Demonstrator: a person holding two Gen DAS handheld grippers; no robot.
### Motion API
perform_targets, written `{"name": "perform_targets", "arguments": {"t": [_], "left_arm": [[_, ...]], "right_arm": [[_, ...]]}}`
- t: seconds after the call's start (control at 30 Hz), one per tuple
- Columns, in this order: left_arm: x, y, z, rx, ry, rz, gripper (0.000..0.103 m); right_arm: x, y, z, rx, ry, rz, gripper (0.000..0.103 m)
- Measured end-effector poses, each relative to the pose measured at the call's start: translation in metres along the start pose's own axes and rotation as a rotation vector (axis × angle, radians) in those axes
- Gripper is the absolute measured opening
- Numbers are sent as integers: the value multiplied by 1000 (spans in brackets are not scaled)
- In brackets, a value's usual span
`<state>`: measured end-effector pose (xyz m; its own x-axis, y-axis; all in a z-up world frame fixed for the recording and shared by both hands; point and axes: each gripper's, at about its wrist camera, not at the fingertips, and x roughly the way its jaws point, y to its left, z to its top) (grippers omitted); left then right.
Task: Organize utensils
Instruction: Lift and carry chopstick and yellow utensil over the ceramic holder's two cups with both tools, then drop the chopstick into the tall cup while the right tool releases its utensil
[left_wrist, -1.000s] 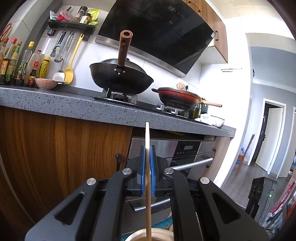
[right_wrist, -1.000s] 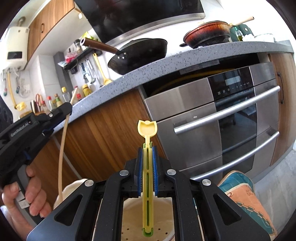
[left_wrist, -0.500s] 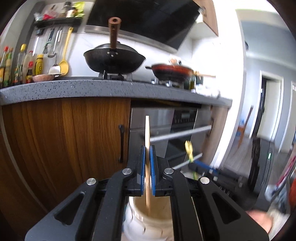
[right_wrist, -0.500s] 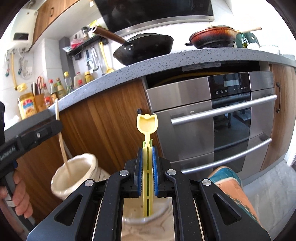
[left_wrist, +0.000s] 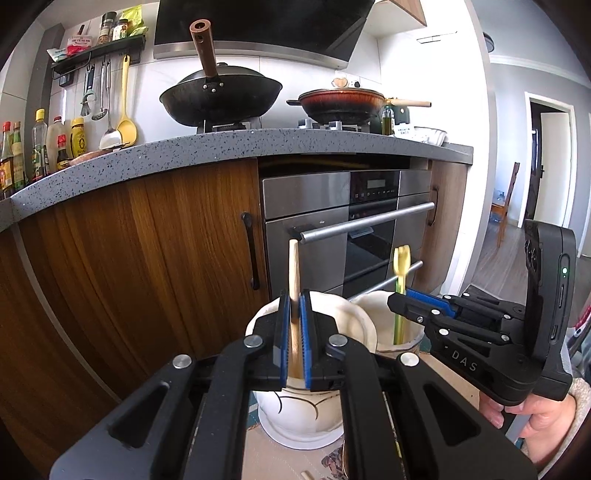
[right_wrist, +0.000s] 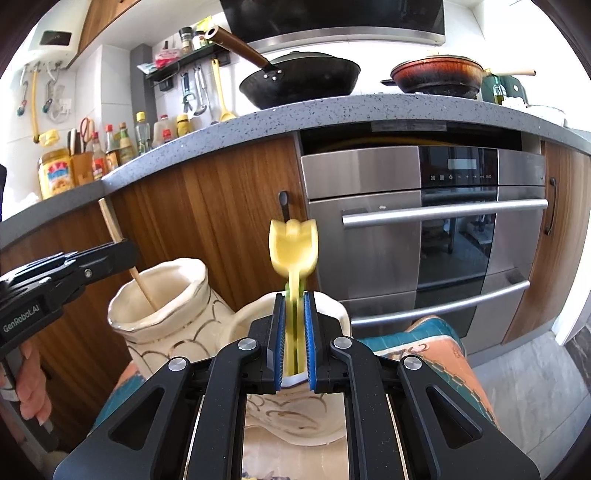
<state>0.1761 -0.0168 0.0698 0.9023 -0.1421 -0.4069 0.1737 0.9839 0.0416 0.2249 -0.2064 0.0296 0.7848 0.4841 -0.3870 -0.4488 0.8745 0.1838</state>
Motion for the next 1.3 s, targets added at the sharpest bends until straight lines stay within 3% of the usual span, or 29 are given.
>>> {"name": "perform_targets", "arguments": {"t": [0.07, 0.17, 0.3, 0.47, 0.63, 0.7, 1.07, 1.3], "left_arm": [[-1, 0, 0, -3, 3, 7, 11], [-6, 1, 0, -5, -6, 27, 29], [-15, 1, -3, -14, -9, 40, 39], [-37, 1, -9, -31, -29, 64, 66], [-61, 2, -20, -47, -34, 85, 85], [-71, 3, -26, -56, -33, 97, 93], [-96, 10, -77, -98, 83, 122, 97], [-92, 15, -117, -112, 215, 148, 97]], "right_arm": [[-3, 0, 0, 3, -5, 7, 25], [-9, 2, 1, -6, -23, 4, 34], [-22, 4, 1, 2, -42, 2, 42], [-43, 9, -3, -15, -68, -1, 68], [-65, 13, -11, -39, -97, -30, 92], [-73, 14, -16, -43, -102, -46, 95], [-98, 9, -46, -47, -58, -104, 98], [-94, -1, -63, -42, 16, -123, 98]]}}
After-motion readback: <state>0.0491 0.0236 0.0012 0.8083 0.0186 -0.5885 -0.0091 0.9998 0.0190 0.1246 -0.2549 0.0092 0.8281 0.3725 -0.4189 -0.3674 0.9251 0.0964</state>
